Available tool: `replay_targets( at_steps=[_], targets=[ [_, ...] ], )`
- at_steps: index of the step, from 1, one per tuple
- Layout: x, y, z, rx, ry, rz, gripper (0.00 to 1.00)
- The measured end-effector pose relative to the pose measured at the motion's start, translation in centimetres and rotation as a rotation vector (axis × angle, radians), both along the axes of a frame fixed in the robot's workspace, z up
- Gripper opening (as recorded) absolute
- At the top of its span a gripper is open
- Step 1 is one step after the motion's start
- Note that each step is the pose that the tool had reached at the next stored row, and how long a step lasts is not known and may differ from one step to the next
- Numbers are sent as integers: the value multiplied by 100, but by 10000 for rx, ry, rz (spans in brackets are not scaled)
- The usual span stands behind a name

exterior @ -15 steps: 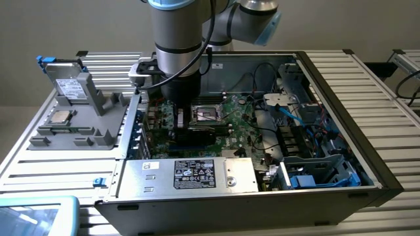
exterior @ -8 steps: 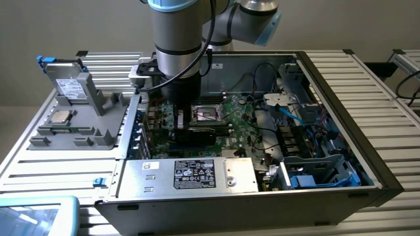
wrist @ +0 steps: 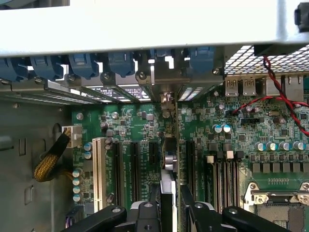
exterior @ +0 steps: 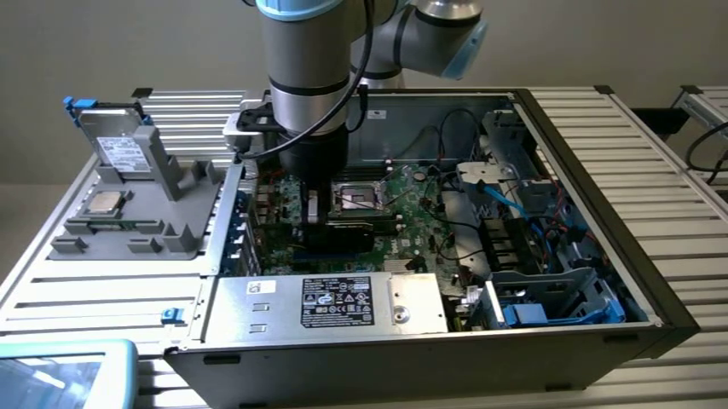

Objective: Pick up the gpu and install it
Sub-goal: 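Insert the gpu into the slot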

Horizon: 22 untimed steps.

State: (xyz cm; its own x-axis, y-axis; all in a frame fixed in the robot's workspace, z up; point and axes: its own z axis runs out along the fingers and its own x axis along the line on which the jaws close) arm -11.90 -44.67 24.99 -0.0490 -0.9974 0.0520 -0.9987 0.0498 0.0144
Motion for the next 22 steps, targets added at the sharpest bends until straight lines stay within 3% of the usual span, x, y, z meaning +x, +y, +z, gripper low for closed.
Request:
replay_targets(
  at_steps=[11, 17, 22],
  targets=[
    [0, -2, -1, 4, 6, 0, 27],
    [1, -10, 32, 2, 88, 2, 27],
    [0, -13, 36, -2, 100, 0, 27]
  ],
)
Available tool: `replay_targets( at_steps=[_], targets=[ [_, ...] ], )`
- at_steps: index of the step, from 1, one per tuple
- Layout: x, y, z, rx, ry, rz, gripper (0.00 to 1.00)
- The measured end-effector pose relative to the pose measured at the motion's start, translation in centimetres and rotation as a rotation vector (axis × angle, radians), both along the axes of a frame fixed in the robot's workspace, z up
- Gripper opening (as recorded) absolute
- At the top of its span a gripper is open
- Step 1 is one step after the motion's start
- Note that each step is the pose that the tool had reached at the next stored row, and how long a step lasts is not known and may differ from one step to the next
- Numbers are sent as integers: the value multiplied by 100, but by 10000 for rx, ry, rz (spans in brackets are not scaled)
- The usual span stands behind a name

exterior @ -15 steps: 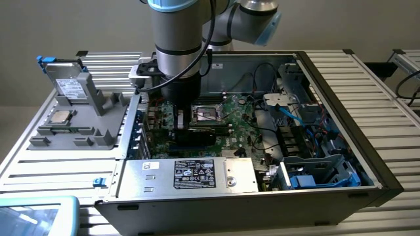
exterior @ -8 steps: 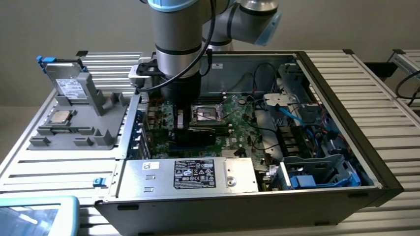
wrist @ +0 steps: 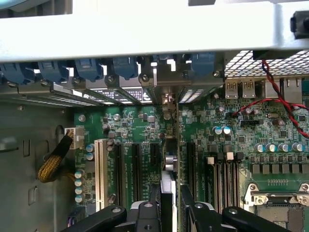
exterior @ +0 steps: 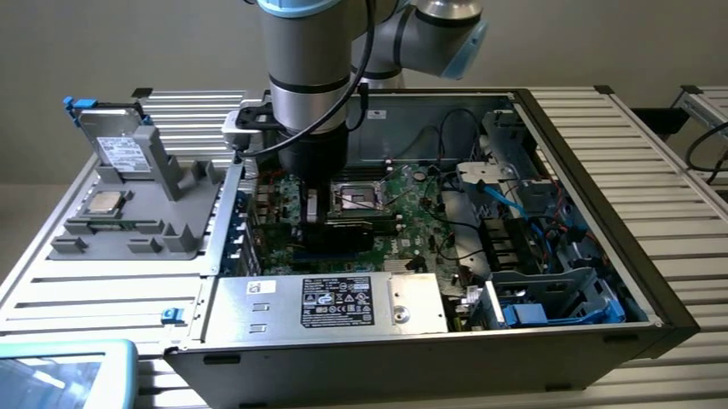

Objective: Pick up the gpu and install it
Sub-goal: 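Insert the gpu into the slot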

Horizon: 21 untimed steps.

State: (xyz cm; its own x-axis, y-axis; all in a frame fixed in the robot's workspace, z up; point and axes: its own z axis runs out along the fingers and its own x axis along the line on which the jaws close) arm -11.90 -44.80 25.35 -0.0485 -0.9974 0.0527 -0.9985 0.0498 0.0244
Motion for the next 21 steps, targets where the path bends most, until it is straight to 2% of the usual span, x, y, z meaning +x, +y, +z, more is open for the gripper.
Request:
replay_targets(
  at_steps=[4, 11, 13, 21],
  targets=[
    [0, -12, -1, 43, -2, 0, 27],
    [0, -17, -2, 56, -2, 1, 27],
    [1, -38, -2, 105, 6, 0, 27],
    [1, -39, -2, 106, 6, -1, 27]
  ],
)
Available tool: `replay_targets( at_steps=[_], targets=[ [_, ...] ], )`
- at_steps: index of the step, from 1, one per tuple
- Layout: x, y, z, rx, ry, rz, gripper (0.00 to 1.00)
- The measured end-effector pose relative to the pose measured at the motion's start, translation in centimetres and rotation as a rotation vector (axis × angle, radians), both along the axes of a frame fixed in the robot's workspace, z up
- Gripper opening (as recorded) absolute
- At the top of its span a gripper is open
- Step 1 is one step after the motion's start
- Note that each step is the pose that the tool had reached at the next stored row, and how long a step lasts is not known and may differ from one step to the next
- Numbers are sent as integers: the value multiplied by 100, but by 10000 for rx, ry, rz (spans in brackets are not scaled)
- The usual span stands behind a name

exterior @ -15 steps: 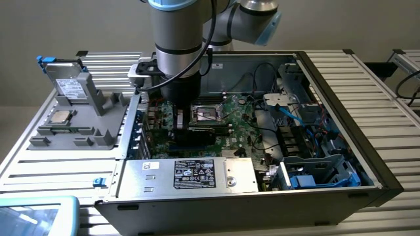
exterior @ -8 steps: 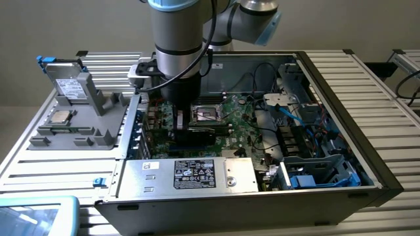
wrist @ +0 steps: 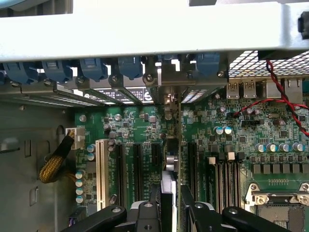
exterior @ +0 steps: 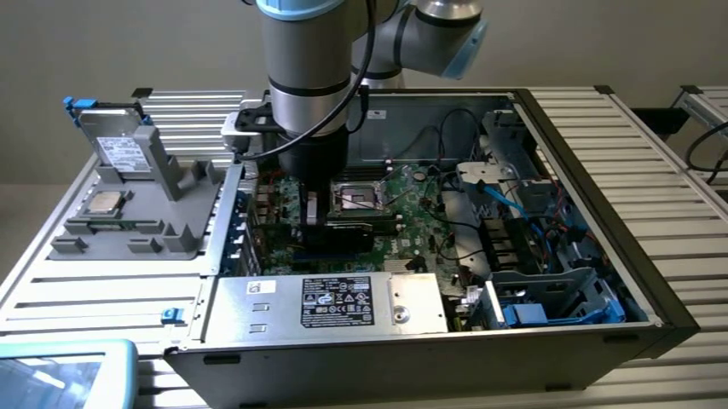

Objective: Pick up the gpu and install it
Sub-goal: 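Insert the gpu into the slot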

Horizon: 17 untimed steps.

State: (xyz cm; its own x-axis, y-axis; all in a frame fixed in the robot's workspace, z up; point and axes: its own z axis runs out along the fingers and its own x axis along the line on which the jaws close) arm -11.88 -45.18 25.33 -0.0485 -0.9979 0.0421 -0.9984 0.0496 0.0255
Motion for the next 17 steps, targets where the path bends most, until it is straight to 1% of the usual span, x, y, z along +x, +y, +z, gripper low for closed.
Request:
replay_targets(
  at_steps=[17],
  targets=[
    [11, 0, 0, 0, 7, 6, 27]
  ],
)
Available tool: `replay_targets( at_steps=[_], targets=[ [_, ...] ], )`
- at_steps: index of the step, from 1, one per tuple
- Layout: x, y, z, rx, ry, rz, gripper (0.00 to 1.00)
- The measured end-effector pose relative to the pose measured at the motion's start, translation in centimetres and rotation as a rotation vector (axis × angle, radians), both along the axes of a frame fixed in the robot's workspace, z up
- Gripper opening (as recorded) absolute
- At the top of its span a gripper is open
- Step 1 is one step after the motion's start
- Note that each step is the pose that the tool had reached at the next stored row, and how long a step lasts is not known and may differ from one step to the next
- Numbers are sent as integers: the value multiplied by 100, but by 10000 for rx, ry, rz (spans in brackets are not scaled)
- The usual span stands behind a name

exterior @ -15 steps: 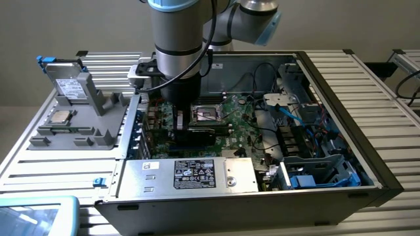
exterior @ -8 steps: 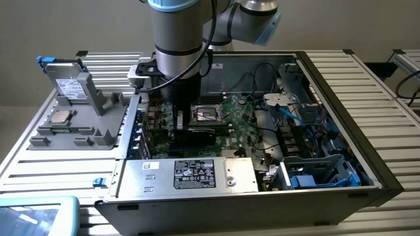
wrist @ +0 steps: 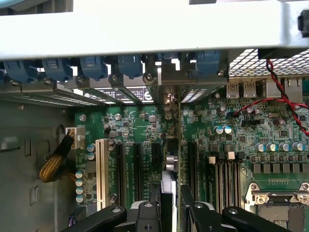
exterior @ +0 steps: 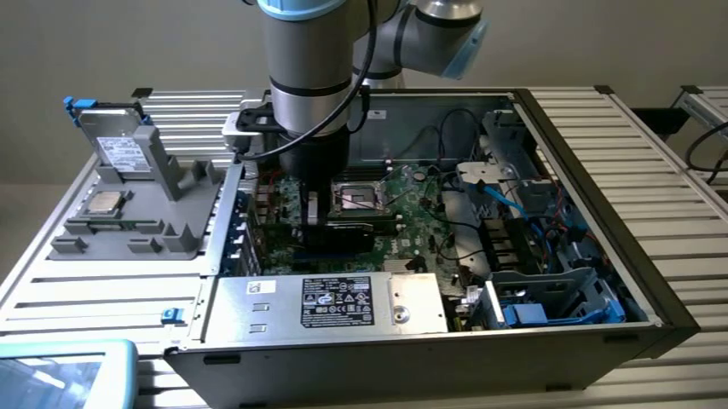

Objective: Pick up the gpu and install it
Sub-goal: 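Insert the gpu into the slot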

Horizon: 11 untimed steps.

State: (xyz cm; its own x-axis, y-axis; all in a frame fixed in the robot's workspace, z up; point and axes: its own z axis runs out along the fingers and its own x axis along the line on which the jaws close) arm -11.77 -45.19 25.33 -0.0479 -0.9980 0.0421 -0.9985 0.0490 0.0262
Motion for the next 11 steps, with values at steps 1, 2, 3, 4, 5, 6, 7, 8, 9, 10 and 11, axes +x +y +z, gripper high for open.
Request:
replay_targets(
  at_steps=[1, 2, 3, 4, 5, 6, 7, 8, 9, 10, 11],
  targets=[
    [0, 0, 0, -1, 0, 0, 27],
    [1, 0, 0, 0, 0, 2, 27],
    [1, 0, 0, 0, 0, 3, 27],
    [1, 0, 0, 0, 0, 3, 27],
    [1, 0, 0, -1, 0, 4, 27],
    [2, 0, 0, 2, 2, 5, 27],
    [3, 0, 1, 5, 12, 5, 27],
    [4, 0, 5, 6, 29, 6, 27],
    [4, 0, 11, 9, 47, 6, 27],
    [4, 0, 19, 11, 64, 6, 27],
    [3, 0, 26, 12, 80, 5, 27]
  ],
)
